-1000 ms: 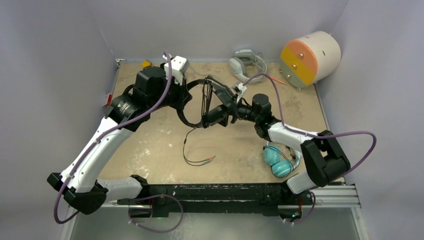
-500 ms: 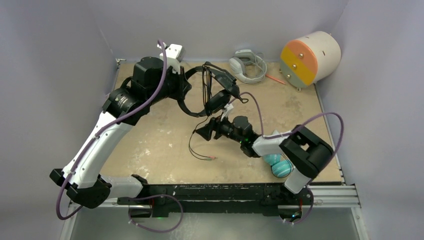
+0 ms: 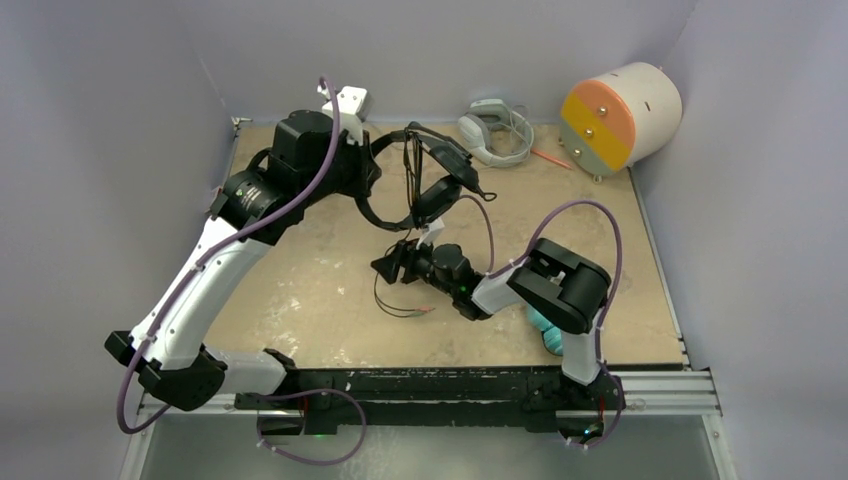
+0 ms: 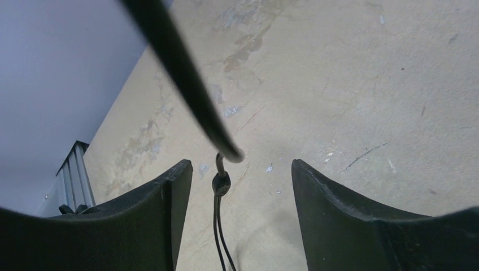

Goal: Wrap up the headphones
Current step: Wrap the headphones cable around the headphones.

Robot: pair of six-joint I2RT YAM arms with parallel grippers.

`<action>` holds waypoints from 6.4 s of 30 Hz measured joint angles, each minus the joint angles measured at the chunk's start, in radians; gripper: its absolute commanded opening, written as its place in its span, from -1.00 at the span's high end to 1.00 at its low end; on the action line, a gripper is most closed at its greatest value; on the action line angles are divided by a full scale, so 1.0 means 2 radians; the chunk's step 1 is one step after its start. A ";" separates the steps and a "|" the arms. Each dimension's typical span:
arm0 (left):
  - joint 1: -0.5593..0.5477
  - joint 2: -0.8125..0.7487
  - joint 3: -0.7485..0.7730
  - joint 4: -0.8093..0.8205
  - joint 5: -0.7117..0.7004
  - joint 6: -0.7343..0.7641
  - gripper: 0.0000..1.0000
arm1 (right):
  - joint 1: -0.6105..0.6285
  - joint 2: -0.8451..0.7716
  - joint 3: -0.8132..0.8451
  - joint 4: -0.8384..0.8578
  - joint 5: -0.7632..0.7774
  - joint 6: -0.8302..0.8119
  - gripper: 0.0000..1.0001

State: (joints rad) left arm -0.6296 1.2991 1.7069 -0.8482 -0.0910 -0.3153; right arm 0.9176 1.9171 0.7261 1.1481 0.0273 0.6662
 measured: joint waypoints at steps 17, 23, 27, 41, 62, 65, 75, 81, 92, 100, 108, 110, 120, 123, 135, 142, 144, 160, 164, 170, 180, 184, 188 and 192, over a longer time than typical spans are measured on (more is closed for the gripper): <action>0.020 0.060 0.044 -0.003 -0.038 0.010 1.00 | 0.086 -0.008 -0.035 0.010 0.034 0.002 1.00; 0.093 0.108 0.073 0.000 -0.040 0.021 1.00 | 0.122 -0.099 -0.117 0.004 0.053 0.001 1.00; 0.112 0.132 0.079 0.005 -0.058 0.023 1.00 | 0.147 -0.159 -0.126 -0.051 0.067 -0.009 1.00; 0.126 0.175 0.042 0.052 -0.183 0.037 1.00 | 0.250 -0.376 -0.080 -0.295 0.152 -0.096 1.00; 0.031 0.059 -0.234 0.169 -0.228 0.187 1.00 | 0.171 -0.412 0.310 -0.741 0.212 -0.296 1.00; 0.013 0.028 -0.263 0.169 -0.205 0.200 1.00 | 0.143 -0.405 0.341 -0.771 0.194 -0.324 1.00; 0.001 -0.067 -0.331 0.136 -0.128 0.207 1.00 | -0.033 -0.346 0.367 -0.814 0.035 -0.346 1.00; -0.011 -0.097 -0.336 0.114 -0.076 0.201 1.00 | -0.142 -0.300 0.367 -0.805 -0.115 -0.309 1.00; -0.011 -0.152 -0.337 0.114 0.030 0.174 1.00 | -0.267 -0.187 0.347 -0.721 -0.367 -0.194 1.00; -0.010 -0.163 -0.338 0.113 0.101 0.145 1.00 | -0.267 -0.181 0.332 -0.669 -0.432 -0.162 1.00; -0.009 -0.163 -0.338 0.113 0.138 0.125 1.00 | -0.268 -0.170 0.329 -0.645 -0.469 -0.152 1.00; -0.009 -0.162 -0.338 0.113 0.141 0.123 1.00 | -0.268 -0.165 0.325 -0.635 -0.474 -0.150 1.00; -0.009 -0.156 -0.343 0.109 0.145 0.111 1.00 | -0.267 -0.144 0.268 -0.568 -0.508 -0.123 1.00; -0.009 -0.150 -0.343 0.106 0.150 0.109 1.00 | -0.262 -0.143 0.262 -0.562 -0.507 -0.122 1.00; -0.009 -0.141 -0.343 0.109 0.172 0.088 1.00 | -0.226 -0.147 0.189 -0.499 -0.506 -0.113 1.00; -0.010 -0.132 -0.343 0.109 0.193 0.088 1.00 | -0.221 -0.161 0.179 -0.495 -0.495 -0.110 1.00; -0.010 -0.130 -0.343 0.109 0.199 0.088 1.00 | -0.221 -0.159 0.190 -0.501 -0.490 -0.110 1.00; -0.016 -0.137 -0.336 0.113 0.180 0.088 1.00 | -0.224 -0.110 0.244 -0.514 -0.480 -0.095 1.00; -0.016 -0.135 -0.325 0.096 0.166 0.089 1.00 | -0.234 -0.128 0.232 -0.518 -0.482 -0.093 1.00; -0.016 -0.135 -0.325 0.092 0.154 0.098 1.00 | -0.272 -0.147 0.278 -0.545 -0.498 -0.096 1.00; -0.016 -0.134 -0.333 0.126 0.144 0.097 1.00 | -0.293 -0.144 0.419 -0.624 -0.507 -0.124 1.00; -0.016 -0.134 -0.336 0.128 0.141 0.097 1.00 | -0.296 -0.144 0.418 -0.642 -0.506 -0.130 1.00; -0.016 -0.135 -0.336 0.128 0.140 0.097 1.00 | -0.300 -0.144 0.398 -0.637 -0.506 -0.129 1.00; -0.016 -0.138 -0.336 0.126 0.136 0.097 1.00 | -0.305 -0.144 0.363 -0.627 -0.507 -0.121 1.00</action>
State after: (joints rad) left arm -0.6609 1.0225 1.0340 -0.5957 0.1818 -0.1215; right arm 0.3073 1.6291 1.4517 -0.1062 -0.9867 0.4252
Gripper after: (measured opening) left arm 0.078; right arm 0.011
